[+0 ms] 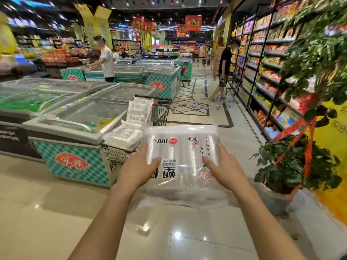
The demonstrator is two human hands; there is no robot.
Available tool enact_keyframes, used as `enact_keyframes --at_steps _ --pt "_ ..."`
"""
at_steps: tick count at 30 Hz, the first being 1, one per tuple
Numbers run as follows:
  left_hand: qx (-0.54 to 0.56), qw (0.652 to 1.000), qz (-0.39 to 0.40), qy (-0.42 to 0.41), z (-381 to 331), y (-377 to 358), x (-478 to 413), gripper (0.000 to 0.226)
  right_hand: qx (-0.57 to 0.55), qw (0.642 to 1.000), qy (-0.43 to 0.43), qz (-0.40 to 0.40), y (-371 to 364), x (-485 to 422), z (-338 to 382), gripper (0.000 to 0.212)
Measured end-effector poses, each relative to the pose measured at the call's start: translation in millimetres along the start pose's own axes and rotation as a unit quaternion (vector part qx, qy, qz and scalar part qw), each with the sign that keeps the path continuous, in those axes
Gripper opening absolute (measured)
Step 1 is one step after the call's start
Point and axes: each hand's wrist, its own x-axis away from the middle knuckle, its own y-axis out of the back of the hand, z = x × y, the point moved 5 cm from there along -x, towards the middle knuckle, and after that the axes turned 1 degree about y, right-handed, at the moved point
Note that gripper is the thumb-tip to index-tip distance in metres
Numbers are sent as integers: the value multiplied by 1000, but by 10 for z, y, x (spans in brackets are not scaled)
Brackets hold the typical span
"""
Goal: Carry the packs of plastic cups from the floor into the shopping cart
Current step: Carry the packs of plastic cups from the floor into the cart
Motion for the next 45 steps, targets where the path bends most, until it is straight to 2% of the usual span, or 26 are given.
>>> enact_keyframes --at_steps 9,19,26,36,41,45 --pt "-20 1000 -6 8 641 -287 -2285 75 0 1000 7 -6 -887 -2139 200 77" --pt "-29 999 -10 24 1396 -72 -4830 74 -25 1000 -7 12 -1920 -4546 796 78" --pt "-40 997 -23 56 1777 -319 -6244 75 -27 998 38 36 -2546 -6127 827 77" --pt "-13 978 -91 189 2322 -950 -8013 74 -26 974 143 171 -3758 -8658 817 79" --pt "8 941 -132 313 2853 -1000 -8360 74 9 939 216 267 -4560 -9397 1144 82" --pt "17 914 -172 368 3412 -1044 -8386 74 4 908 250 336 -5328 -9637 1452 83"
